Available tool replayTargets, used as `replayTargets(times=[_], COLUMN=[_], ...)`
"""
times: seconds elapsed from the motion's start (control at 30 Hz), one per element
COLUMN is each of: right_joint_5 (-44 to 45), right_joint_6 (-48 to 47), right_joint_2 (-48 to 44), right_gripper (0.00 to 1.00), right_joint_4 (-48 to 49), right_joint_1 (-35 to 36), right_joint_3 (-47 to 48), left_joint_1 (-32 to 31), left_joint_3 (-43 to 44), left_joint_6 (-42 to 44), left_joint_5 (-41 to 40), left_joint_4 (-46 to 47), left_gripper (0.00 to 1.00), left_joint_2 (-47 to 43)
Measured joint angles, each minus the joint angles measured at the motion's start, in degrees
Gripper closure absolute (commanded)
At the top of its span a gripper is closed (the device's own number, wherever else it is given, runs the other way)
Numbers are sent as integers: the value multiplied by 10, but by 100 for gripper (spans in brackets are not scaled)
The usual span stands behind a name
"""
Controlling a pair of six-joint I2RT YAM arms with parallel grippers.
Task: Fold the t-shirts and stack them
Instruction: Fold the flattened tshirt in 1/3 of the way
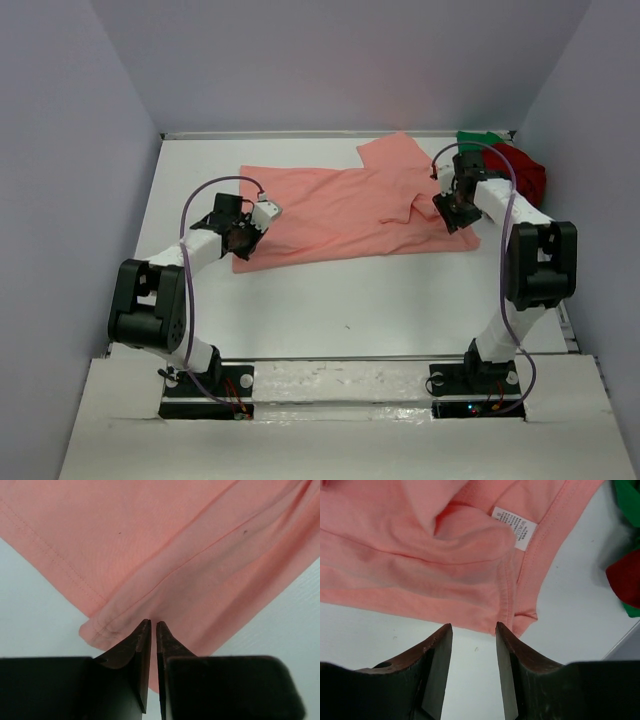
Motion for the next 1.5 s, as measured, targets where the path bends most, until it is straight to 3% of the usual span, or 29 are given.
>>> replayTargets(times=[0.33,0.43,0.87,0.93,0.97,1.0,1.1,1.3,1.33,1.37,1.4,1.5], right_joint_5=[40,47,54,54,53,53,54,55,56,56,56,65], right_joint_6=[3,3,3,3,4,5,6,7,7,7,7,7], right_joint_2=[68,100,136,136,136,137,139,140,140,140,140,139], right_gripper=[55,56,60,68,82,88,100,100,95,77,67,60], right_joint_4=[1,-1,0,0,0,0,0,-1,-1,-1,-1,-1], right_joint_1=[0,0,0,0,0,0,0,0,0,0,0,0], right_joint_3=[63,66,81,81,81,81,81,81,81,81,81,81], left_joint_1=[0,0,0,0,0,0,0,0,0,0,0,0], left_joint_3=[-26,-26,-37,-37,-37,-37,-39,-40,-40,-40,-40,-40], left_joint_6=[0,0,0,0,-1,-1,-1,0,0,0,0,0], left_joint_5=[-6,-15,-27,-28,-28,-28,-29,-29,-29,-29,-29,-29], left_joint_4=[7,8,13,13,13,13,13,13,13,13,13,13], left_gripper=[80,85,87,87,87,87,87,88,88,88,88,88], left_joint_2=[-1,-11,-35,-35,-35,-35,-35,-35,-35,-35,-35,-35])
